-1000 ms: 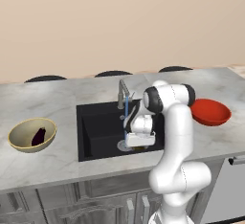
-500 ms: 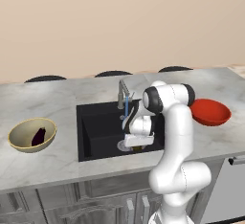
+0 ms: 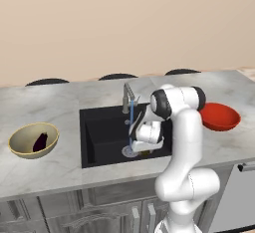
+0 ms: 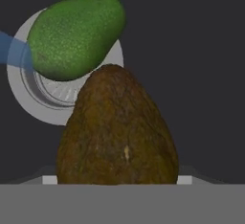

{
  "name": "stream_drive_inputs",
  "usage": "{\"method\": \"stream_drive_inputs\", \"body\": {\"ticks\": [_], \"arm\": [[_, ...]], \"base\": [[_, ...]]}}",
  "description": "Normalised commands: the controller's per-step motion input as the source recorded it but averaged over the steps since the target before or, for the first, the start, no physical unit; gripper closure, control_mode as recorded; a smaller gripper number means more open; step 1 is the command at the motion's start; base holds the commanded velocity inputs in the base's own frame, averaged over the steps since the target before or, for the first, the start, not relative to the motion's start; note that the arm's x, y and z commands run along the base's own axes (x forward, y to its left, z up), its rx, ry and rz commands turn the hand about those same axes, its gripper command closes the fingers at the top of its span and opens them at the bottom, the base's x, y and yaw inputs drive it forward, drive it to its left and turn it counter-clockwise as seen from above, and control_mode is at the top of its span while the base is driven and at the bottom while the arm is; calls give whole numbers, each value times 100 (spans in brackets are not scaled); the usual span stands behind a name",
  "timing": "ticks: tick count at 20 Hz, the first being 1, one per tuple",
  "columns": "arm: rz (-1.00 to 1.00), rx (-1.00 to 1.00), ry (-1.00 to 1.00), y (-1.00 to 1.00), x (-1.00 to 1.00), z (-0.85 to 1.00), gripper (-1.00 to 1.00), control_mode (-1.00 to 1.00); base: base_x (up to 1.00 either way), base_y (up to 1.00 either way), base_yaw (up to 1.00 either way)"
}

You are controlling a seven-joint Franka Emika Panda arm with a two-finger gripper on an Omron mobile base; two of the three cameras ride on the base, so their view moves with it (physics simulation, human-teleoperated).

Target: Pick the avocados from the sink and place them in one bowl. Place the eggplant in the other bowl. Then turn off the sink faucet.

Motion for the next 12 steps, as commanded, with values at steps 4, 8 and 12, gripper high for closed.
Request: {"method": "stream_drive_inputs", "body": {"ticks": [4,8,12], "arm": [[0,0,0,-43,0,40,100,-100],[0,0,0,-21,0,56,100,-100],[0,0,0,-1,0,65,100,-100]], "base": [[0,0,0],[0,0,0],[0,0,0]]}}
